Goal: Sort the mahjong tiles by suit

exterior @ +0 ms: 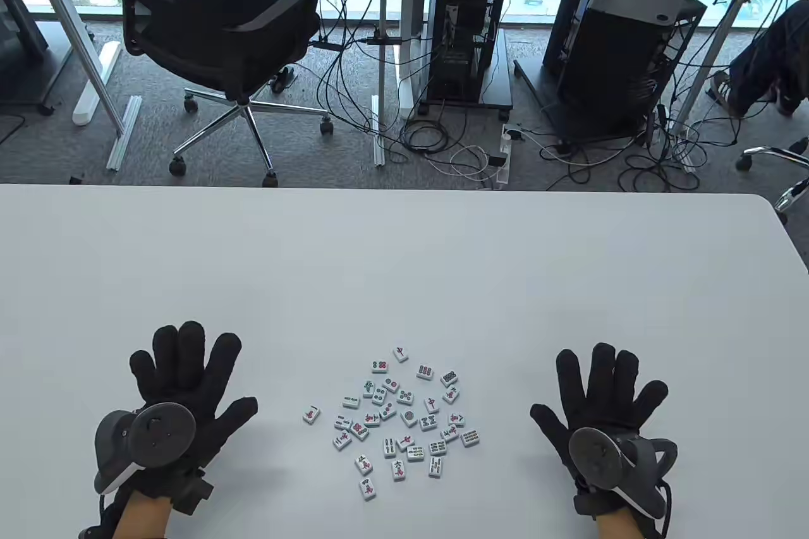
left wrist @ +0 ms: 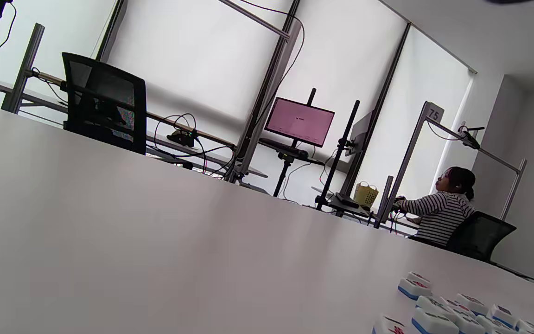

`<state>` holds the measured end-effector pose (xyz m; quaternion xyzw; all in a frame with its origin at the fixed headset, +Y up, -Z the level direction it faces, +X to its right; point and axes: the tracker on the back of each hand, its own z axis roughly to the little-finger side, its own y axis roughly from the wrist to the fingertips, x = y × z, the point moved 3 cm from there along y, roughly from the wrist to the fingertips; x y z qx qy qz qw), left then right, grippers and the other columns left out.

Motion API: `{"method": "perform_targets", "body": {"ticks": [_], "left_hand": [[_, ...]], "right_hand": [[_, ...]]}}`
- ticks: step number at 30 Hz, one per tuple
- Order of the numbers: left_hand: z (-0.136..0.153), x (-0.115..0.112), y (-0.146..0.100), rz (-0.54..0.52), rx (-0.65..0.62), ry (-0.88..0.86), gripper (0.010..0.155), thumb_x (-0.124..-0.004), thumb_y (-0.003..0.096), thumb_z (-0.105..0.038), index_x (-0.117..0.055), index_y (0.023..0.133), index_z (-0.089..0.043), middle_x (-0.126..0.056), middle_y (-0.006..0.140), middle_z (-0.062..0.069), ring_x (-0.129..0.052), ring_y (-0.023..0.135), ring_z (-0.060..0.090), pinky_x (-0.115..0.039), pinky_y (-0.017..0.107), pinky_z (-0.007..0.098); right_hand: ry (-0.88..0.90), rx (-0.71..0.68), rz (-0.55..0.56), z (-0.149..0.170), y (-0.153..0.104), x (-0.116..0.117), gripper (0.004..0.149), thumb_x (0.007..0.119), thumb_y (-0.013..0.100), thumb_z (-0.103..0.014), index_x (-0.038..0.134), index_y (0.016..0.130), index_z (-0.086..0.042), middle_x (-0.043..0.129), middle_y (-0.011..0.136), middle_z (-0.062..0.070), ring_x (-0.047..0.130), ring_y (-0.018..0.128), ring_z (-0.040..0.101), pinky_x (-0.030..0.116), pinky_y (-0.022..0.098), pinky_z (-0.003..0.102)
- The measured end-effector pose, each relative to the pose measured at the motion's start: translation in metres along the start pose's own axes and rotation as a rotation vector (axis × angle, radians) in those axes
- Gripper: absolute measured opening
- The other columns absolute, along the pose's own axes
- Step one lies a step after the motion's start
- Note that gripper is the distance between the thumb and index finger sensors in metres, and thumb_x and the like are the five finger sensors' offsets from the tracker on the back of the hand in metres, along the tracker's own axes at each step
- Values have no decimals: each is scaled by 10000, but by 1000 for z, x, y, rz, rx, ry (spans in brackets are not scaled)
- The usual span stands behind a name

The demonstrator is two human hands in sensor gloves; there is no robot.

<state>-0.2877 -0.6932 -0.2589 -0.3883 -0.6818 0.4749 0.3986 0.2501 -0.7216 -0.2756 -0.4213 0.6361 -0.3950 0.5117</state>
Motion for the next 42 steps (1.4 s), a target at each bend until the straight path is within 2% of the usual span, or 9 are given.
{"method": "perform_targets", "body": {"ticks": [22, 33, 38, 42], "left_hand": [[0, -5, 0, 10, -16, 10, 841, -549, 446, -800, -146, 1110, -480, 171, 1107, -185, 298, 1020, 107, 190, 665, 494], [-1, -4, -1, 14, -25, -18, 839, -547, 446, -799, -142, 1109, -481, 176, 1103, -188, 296, 1019, 107, 185, 668, 495], [-2, -5, -1, 18, -39, -32, 836, -547, 448, -796, -143, 1108, -482, 176, 1101, -187, 296, 1019, 109, 182, 670, 495], [-5, -3, -2, 6, -55, -47, 834, -546, 448, -796, -141, 1107, -483, 178, 1100, -188, 295, 1019, 108, 180, 672, 496]], "right_hand": [[-12, -8, -8, -6, -1, -1, 796, 487, 505, -712, 69, 1093, -376, -108, 1124, 82, -166, 959, 361, -46, 595, 684], [-22, -28, -13, -12, -1, -1, 843, 562, 490, -704, 82, 1093, -361, -62, 1139, 96, -126, 978, 372, -32, 600, 696], [-30, -66, -19, -22, -2, -1, 892, 637, 468, -683, 110, 1095, -331, 25, 1164, 110, -30, 1015, 399, 69, 657, 720], [-52, -114, -26, -35, 0, -3, 915, 681, 456, -664, 143, 1102, -303, 161, 1193, 116, 147, 1061, 423, 283, 725, 718]]}}
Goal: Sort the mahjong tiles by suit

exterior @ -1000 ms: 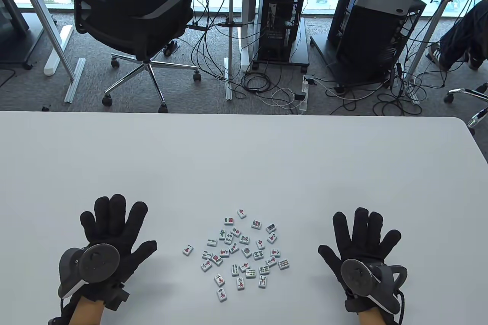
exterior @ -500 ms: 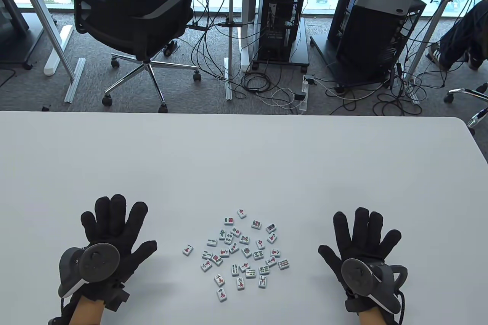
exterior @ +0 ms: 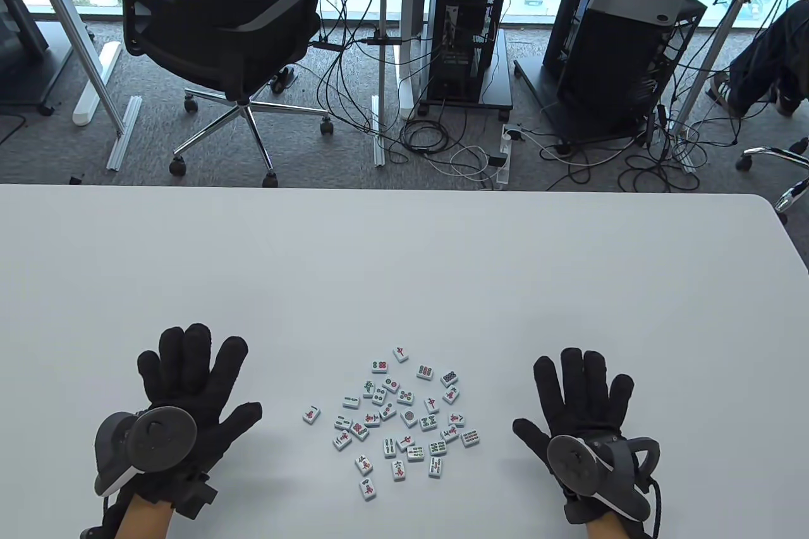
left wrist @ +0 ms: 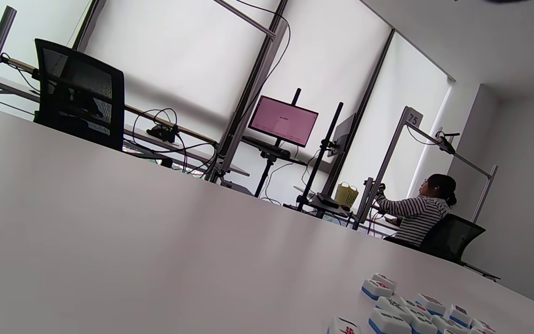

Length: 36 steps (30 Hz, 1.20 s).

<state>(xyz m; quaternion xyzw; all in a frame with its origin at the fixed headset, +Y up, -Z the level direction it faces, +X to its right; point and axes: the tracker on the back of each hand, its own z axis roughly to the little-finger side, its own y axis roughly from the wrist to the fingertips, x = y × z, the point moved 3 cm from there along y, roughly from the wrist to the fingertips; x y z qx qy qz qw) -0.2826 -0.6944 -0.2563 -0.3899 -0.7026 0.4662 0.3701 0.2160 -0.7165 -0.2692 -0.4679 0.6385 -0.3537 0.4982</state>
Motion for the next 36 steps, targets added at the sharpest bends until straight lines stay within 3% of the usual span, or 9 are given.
{"method": "perform_targets", "body": {"ticks": [4, 8, 12, 15, 20, 24, 32, 36], "left_hand": [[-2, 1, -1, -7, -14, -9, 831, -544, 449, -795, -141, 1106, -484, 178, 1100, -187, 293, 1020, 108, 178, 674, 496], [-2, 0, -1, -4, -19, -25, 831, -545, 449, -794, -143, 1107, -484, 177, 1100, -188, 293, 1020, 109, 177, 674, 497], [-2, 3, -1, -15, -24, -44, 830, -545, 448, -793, -145, 1106, -484, 176, 1100, -189, 290, 1022, 108, 174, 676, 497], [-2, 3, -2, -19, -28, -48, 828, -545, 450, -792, -145, 1106, -484, 175, 1100, -188, 289, 1022, 110, 172, 677, 498], [-2, 3, -2, -23, -31, -61, 827, -546, 449, -792, -146, 1106, -487, 175, 1100, -189, 288, 1023, 112, 171, 679, 499], [-1, 5, -2, -29, -27, -69, 825, -544, 451, -791, -146, 1106, -486, 175, 1100, -189, 287, 1024, 112, 168, 681, 499], [0, 3, -2, -13, -21, -77, 823, -544, 454, -788, -149, 1108, -483, 173, 1100, -186, 282, 1026, 118, 161, 685, 501], [0, 3, -1, -5, -19, -78, 820, -543, 456, -786, -151, 1108, -481, 175, 1100, -184, 279, 1027, 120, 159, 686, 502]], "right_hand": [[-14, -52, -16, -14, 12, -7, 917, 717, 451, -636, 197, 1110, -267, 348, 1191, 116, 433, 1041, 427, 535, 720, 628], [-33, -106, -43, -36, 38, -17, 907, 753, 444, -592, 256, 1109, -227, 498, 1152, 109, 677, 933, 384, 721, 621, 498], [-55, -146, -65, -61, 72, -19, 866, 790, 439, -530, 354, 1096, -174, 665, 1059, 123, 877, 693, 317, 815, 456, 369], [-50, -149, -115, -82, 97, -9, 766, 816, 428, -486, 525, 1053, -154, 852, 890, 111, 963, 470, 241, 846, 298, 293], [-51, -164, -209, -119, 129, 27, 599, 843, 417, -425, 741, 932, -135, 991, 627, 93, 957, 228, 171, 812, 127, 229], [-132, -173, -284, -139, 144, 54, 523, 854, 408, -409, 833, 844, -122, 1013, 463, 68, 913, 112, 133, 787, 63, 213], [-274, -119, -482, -159, 157, 90, 508, 860, 392, -435, 891, 776, -103, 1007, 367, 59, 877, 58, 110, 766, 26, 218], [-306, -71, -528, -155, 161, 100, 454, 841, 406, -448, 943, 677, -99, 1003, 342, 44, 868, 50, 104, 765, 23, 222]]}}
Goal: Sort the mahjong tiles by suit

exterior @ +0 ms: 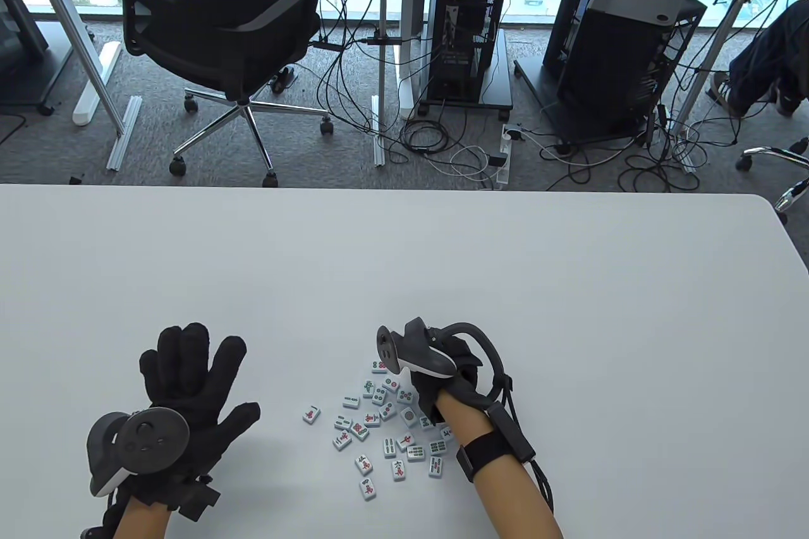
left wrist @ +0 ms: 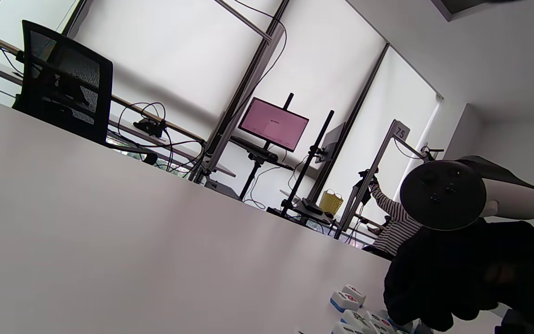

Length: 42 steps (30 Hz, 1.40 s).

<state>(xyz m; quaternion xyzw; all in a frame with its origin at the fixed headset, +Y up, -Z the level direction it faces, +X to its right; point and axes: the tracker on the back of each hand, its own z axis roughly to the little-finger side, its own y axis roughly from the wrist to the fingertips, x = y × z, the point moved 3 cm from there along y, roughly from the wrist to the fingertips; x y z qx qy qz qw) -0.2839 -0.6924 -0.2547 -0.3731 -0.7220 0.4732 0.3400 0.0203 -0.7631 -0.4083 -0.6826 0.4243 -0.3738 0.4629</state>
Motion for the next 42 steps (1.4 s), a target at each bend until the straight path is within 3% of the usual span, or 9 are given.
{"method": "perform_targets", "body": {"ticks": [5, 10, 15, 22, 31, 37, 42], "left_hand": [[-1, -1, 0, 8, 1, 0, 819, -543, 455, -785, -154, 1108, -482, 173, 1099, -188, 277, 1029, 120, 157, 687, 501], [-1, 0, 1, 8, 1, -5, 819, -543, 457, -784, -152, 1109, -480, 172, 1100, -185, 275, 1030, 123, 155, 688, 502], [-3, -3, 2, 19, -5, -2, 820, -544, 456, -784, -153, 1109, -479, 171, 1101, -185, 272, 1032, 125, 154, 689, 503], [-4, -5, 2, 33, -5, -3, 818, -544, 456, -783, -156, 1109, -480, 169, 1101, -185, 268, 1034, 126, 152, 690, 503], [-6, -9, 3, 56, -7, -6, 819, -546, 456, -782, -158, 1110, -478, 167, 1102, -183, 264, 1035, 130, 149, 691, 504], [-6, -7, 3, 47, -8, -11, 816, -546, 457, -781, -160, 1109, -479, 166, 1102, -186, 263, 1036, 126, 150, 692, 502], [-6, -9, 4, 55, -6, -7, 818, -548, 456, -781, -161, 1110, -477, 166, 1103, -182, 264, 1036, 128, 149, 691, 504]], "right_hand": [[88, 13, -16, 9, 3, 2, 461, 783, 441, -479, 955, 627, -94, 1001, 320, 36, 866, 39, 110, 766, 17, 232], [130, -78, 92, 13, -8, -14, 499, 846, 405, -429, 886, 784, -107, 1005, 430, 66, 900, 129, 142, 794, 90, 258], [23, -173, -3, 7, -15, -5, 592, 894, 378, -375, 767, 921, -175, 992, 483, 39, 901, 182, 132, 805, 132, 259], [-4, -191, -29, 5, -9, 9, 581, 891, 379, -381, 761, 919, -213, 987, 399, 6, 876, 114, 103, 788, 86, 247], [65, -225, 12, 4, -9, 11, 549, 888, 380, -365, 790, 867, -131, 973, 338, -3, 854, 67, 82, 776, 48, 238], [172, -219, 213, 41, -41, -10, 577, 887, 369, -368, 781, 873, -108, 977, 342, -5, 862, 70, 79, 784, 49, 235], [91, -190, 165, 86, -81, -3, 582, 881, 377, -365, 772, 882, -98, 978, 366, -4, 872, 88, 82, 792, 64, 235]]}}
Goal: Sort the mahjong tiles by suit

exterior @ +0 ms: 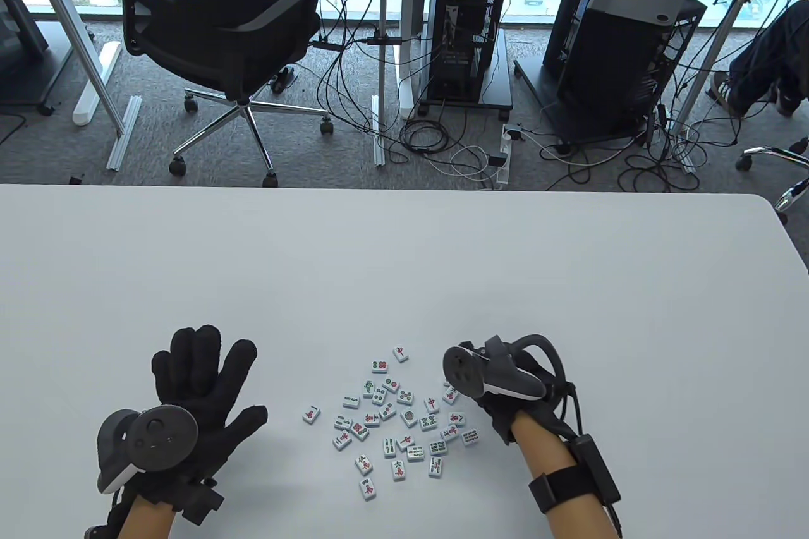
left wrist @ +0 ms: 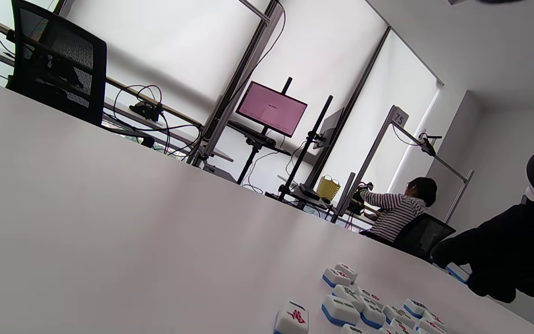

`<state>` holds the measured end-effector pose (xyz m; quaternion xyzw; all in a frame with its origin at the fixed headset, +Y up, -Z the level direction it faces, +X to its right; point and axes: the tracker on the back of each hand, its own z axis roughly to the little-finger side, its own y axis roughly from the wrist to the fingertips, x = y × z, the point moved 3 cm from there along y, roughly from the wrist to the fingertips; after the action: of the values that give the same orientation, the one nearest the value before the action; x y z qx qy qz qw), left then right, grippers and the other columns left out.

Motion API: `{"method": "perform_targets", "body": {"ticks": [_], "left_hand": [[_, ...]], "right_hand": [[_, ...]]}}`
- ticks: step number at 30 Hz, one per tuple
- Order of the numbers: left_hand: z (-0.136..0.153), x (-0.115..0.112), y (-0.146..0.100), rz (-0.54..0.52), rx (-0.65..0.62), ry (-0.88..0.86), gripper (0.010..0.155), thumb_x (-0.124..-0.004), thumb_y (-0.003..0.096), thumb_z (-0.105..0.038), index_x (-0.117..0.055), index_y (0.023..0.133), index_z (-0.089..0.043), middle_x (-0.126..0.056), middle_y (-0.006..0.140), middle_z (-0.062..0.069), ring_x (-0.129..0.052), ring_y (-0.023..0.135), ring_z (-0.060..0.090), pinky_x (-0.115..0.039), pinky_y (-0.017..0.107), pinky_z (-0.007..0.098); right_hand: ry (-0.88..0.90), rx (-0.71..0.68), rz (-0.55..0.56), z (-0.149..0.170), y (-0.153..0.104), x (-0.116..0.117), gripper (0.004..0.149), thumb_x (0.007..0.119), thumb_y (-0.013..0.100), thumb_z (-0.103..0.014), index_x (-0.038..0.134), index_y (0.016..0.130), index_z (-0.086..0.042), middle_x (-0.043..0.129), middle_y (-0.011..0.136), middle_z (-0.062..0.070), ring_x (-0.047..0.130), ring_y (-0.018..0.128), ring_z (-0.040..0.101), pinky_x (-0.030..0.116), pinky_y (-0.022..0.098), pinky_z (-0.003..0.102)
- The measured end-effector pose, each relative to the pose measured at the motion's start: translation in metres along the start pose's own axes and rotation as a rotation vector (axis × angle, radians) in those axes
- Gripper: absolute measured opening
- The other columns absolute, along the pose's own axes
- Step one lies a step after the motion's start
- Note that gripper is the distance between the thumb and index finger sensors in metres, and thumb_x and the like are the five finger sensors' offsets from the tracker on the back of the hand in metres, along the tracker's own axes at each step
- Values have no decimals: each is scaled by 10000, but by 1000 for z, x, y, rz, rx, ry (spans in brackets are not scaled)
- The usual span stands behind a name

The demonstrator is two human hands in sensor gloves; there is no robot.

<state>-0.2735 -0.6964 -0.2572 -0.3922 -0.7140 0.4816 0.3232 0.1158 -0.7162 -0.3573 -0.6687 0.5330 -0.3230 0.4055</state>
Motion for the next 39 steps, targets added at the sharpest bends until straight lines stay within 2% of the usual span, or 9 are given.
{"method": "perform_targets", "body": {"ticks": [4, 9, 13, 17, 20, 25, 29, 33, 39], "left_hand": [[0, -3, 1, 12, 3, 6, 816, -546, 456, -781, -160, 1109, -479, 165, 1102, -186, 263, 1036, 128, 150, 691, 503], [0, -4, 1, 23, 8, 9, 815, -547, 457, -780, -162, 1109, -478, 164, 1102, -184, 262, 1036, 129, 148, 692, 503], [0, -8, 1, 41, 11, 12, 817, -547, 456, -780, -160, 1109, -478, 163, 1103, -184, 262, 1036, 129, 148, 692, 504], [-1, -12, 2, 58, 11, 19, 816, -547, 455, -780, -162, 1108, -478, 163, 1103, -183, 260, 1037, 129, 147, 692, 503], [-1, -13, 2, 66, 12, 22, 814, -548, 456, -779, -163, 1108, -479, 161, 1102, -185, 260, 1037, 129, 147, 693, 503], [-1, -13, 2, 71, 17, 17, 815, -548, 456, -778, -163, 1108, -477, 161, 1102, -184, 259, 1037, 128, 146, 693, 503], [0, -13, 3, 69, 17, 15, 815, -549, 454, -778, -165, 1108, -478, 162, 1102, -185, 260, 1037, 128, 146, 693, 503], [0, -14, 3, 73, 18, 14, 813, -548, 456, -778, -164, 1108, -478, 161, 1102, -185, 259, 1037, 128, 144, 694, 503], [-2, -16, 4, 87, 11, 12, 814, -549, 455, -777, -166, 1108, -476, 161, 1101, -184, 258, 1036, 129, 142, 696, 503]], "right_hand": [[12, 14, -96, 18, -37, 19, 583, 878, 381, -364, 767, 887, -97, 980, 382, -3, 878, 100, 85, 797, 73, 235], [27, 18, -158, 24, -74, 48, 585, 877, 382, -364, 763, 892, -101, 982, 394, -2, 884, 108, 87, 801, 79, 236], [24, 30, -156, 25, -89, 60, 585, 875, 382, -367, 763, 892, -103, 982, 393, -4, 883, 108, 85, 801, 79, 235], [30, 42, -127, 26, -93, 65, 583, 871, 384, -367, 762, 892, -102, 981, 397, -2, 884, 111, 87, 802, 81, 237], [28, 46, -120, 25, -92, 68, 583, 869, 386, -367, 759, 895, -104, 982, 403, -1, 887, 115, 89, 804, 85, 239], [48, 92, -174, 26, -91, 72, 600, 855, 397, -364, 728, 919, -96, 985, 432, 15, 898, 138, 104, 811, 102, 251], [67, 102, -202, 29, -85, 58, 635, 857, 395, -385, 703, 946, -109, 987, 467, 27, 908, 161, 116, 817, 120, 257], [131, 121, -76, 25, -60, 26, 604, 827, 416, -403, 727, 937, -116, 987, 475, 45, 907, 167, 130, 813, 125, 267], [162, 148, 1, 7, 0, 8, 550, 809, 427, -402, 785, 892, -111, 991, 456, 51, 903, 153, 137, 807, 114, 273]]}}
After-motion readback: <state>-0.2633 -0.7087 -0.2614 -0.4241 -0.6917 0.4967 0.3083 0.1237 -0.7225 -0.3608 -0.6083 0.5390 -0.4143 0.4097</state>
